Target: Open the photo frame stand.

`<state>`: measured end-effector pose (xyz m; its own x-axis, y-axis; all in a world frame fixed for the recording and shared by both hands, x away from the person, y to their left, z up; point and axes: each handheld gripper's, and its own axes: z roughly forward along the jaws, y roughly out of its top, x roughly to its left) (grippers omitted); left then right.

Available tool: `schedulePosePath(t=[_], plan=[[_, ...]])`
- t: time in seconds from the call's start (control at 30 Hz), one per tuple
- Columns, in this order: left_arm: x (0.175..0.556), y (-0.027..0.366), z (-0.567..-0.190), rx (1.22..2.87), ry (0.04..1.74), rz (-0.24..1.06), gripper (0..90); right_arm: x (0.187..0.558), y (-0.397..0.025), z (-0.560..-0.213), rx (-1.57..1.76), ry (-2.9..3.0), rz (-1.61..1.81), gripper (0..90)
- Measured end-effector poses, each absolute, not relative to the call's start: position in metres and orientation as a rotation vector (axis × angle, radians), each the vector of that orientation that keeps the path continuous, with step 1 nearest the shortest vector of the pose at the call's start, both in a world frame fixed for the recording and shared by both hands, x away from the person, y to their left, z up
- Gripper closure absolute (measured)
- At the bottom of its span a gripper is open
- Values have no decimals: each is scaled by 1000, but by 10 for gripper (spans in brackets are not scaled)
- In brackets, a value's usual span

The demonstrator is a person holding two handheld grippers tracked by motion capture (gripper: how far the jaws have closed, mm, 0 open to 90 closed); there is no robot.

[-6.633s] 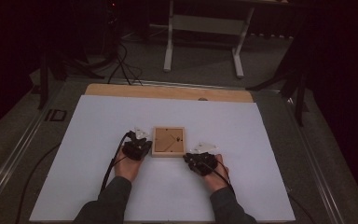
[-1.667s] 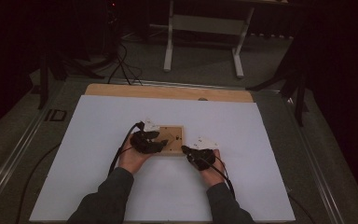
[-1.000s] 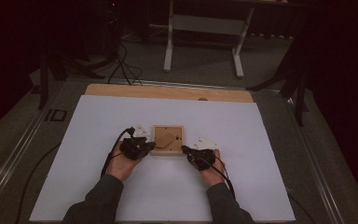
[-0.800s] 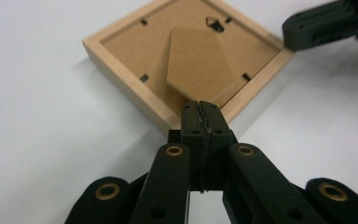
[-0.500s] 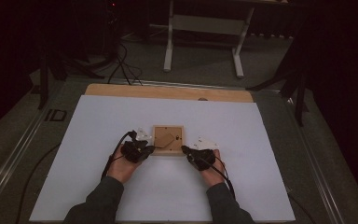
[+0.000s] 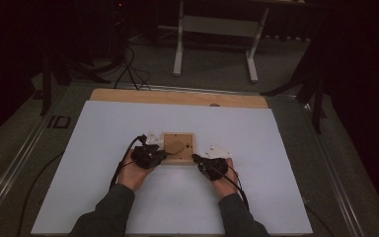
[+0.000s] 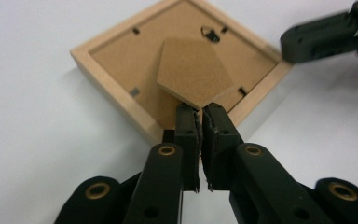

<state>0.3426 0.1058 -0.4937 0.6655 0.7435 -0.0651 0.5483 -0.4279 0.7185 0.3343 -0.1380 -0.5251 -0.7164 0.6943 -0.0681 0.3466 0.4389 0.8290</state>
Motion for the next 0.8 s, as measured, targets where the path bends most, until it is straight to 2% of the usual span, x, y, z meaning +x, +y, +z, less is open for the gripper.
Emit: schedulePosePath(t=[0.17, 0.5, 0.8], plan=[[348, 99, -488, 2129, 991, 323, 784, 334, -138, -525, 879, 2297, 1182, 896], [356, 94, -490, 2102, 1038, 262, 600, 335, -138, -525, 876, 2297, 1183, 896], [363, 93, -491, 2063, 1080, 219, 535, 335, -138, -525, 874, 2296, 1184, 896]])
